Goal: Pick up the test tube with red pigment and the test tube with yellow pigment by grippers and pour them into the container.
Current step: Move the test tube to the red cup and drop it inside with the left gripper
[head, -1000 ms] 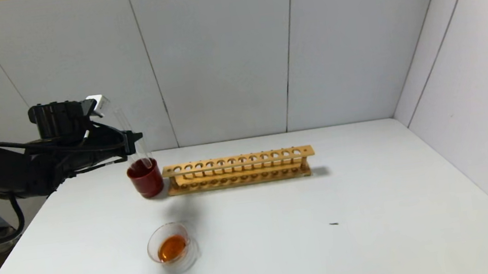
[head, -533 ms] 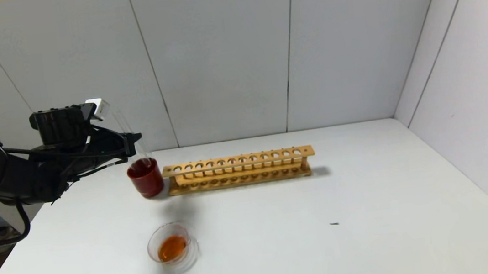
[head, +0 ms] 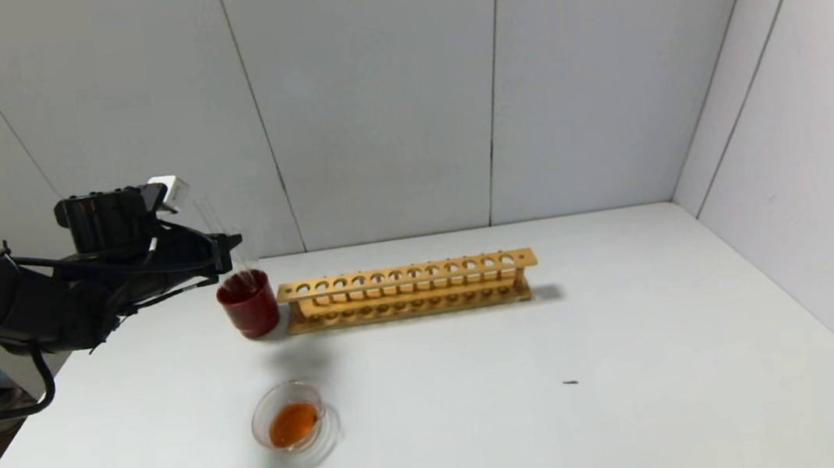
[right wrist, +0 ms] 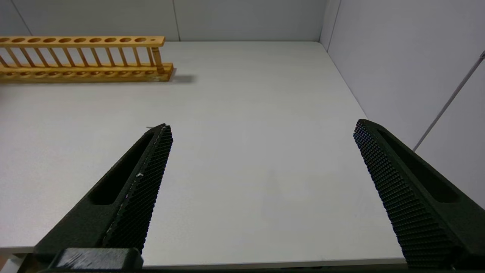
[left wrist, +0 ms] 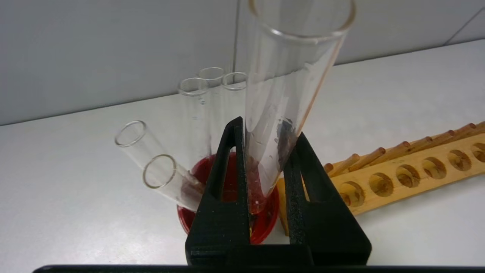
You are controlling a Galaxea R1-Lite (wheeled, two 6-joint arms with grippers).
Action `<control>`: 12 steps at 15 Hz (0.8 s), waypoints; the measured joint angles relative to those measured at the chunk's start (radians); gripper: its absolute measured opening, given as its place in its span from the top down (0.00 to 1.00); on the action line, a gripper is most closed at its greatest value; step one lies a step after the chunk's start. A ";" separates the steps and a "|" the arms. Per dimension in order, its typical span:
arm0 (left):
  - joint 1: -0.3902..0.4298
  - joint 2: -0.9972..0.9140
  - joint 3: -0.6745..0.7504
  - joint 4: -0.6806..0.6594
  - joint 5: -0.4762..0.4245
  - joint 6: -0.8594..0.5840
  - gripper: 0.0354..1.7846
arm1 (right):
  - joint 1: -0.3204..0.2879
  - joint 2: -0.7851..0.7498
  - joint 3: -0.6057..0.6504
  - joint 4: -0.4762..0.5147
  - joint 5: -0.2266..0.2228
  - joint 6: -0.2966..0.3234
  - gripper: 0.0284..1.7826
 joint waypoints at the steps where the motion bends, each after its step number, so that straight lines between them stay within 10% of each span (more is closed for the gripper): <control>1: 0.004 0.002 0.002 0.000 0.000 0.002 0.84 | 0.000 0.000 0.000 0.000 0.000 0.000 0.02; 12: 0.002 0.059 0.023 -0.063 -0.004 0.018 0.84 | 0.000 0.000 0.000 0.000 0.000 0.000 0.02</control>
